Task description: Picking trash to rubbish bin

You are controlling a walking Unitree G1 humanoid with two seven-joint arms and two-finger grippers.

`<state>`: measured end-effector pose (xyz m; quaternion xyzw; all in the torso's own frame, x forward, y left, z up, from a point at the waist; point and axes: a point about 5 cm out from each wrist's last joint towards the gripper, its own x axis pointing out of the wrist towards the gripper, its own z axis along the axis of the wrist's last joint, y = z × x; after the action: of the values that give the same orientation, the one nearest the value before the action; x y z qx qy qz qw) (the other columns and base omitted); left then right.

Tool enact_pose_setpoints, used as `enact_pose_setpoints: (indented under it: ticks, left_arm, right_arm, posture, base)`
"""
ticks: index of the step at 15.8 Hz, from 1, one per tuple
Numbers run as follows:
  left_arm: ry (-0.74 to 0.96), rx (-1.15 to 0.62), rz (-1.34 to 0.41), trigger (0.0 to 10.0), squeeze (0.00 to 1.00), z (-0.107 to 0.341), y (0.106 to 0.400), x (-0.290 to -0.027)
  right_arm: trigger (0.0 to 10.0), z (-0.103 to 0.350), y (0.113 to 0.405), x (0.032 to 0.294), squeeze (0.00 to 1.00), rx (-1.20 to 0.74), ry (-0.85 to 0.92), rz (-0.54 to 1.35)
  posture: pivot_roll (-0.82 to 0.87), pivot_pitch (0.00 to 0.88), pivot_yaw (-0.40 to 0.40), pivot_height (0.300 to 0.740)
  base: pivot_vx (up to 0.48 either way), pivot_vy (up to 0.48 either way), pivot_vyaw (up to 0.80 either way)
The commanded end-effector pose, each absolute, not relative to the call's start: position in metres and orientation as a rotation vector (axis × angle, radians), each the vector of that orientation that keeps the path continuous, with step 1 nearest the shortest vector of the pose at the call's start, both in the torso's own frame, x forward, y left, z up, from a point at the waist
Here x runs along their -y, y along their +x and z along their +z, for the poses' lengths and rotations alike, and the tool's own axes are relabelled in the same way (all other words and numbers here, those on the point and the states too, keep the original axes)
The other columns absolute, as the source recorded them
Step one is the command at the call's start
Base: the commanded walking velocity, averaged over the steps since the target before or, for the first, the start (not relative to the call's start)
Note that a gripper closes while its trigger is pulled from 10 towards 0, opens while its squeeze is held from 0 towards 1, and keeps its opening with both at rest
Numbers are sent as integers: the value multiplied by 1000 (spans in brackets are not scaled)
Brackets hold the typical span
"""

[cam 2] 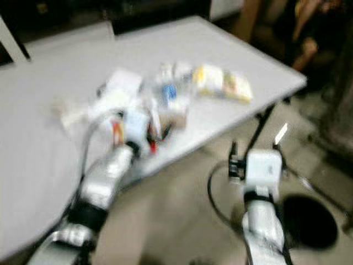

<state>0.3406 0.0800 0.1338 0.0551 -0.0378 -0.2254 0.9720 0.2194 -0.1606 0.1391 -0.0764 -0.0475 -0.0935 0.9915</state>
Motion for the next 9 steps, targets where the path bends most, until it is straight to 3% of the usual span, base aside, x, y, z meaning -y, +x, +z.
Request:
enact_pose_setpoints:
  ticks: [1, 9]
  left_arm:
    - [128, 105, -413, 10000, 0, 140, 344, -96]
    - [169, 71, -426, 10000, 0, 134, 341, -102]
  right_arm:
    - [10000, 145, 220, 155, 0, 119, -151, -172]
    - [10000, 143, 218, 152, 0, 114, -151, -167]
  posture:
    - [87, 84, -14, 740]
    - [93, 102, -9, 740]
  base:
    - [0, 0, 0]
    - [0, 0, 0]
